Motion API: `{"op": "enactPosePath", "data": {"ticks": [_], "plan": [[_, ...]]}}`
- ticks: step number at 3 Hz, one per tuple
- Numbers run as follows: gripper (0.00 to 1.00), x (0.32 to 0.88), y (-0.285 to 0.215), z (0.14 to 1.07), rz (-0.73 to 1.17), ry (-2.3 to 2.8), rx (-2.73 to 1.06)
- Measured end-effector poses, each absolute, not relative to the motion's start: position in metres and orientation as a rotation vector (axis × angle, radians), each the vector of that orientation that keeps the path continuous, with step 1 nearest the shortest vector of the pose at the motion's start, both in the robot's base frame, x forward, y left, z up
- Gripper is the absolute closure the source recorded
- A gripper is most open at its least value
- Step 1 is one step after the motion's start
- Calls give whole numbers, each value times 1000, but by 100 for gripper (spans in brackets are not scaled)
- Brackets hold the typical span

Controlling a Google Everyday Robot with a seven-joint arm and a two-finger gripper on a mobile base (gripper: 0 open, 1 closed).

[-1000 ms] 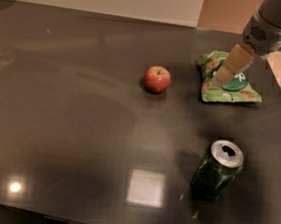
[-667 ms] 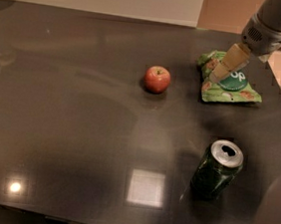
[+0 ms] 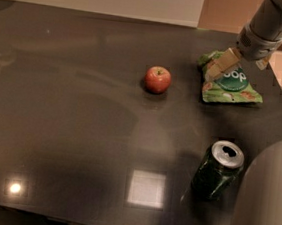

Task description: Pick green rice chip bag

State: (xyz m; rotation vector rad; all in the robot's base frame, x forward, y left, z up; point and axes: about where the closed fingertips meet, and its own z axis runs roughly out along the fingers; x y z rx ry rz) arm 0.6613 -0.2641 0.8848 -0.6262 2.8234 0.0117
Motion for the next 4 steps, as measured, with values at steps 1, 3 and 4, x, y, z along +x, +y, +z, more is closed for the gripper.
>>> {"op": "enactPosePath", "data": {"ticks": [1,3,4], "plan": [[0,674,-271,870,-14,2837,-568],[0,694,-291,847,-90,2862,-551],[18,699,-296,841,-85,2875,-543]]}}
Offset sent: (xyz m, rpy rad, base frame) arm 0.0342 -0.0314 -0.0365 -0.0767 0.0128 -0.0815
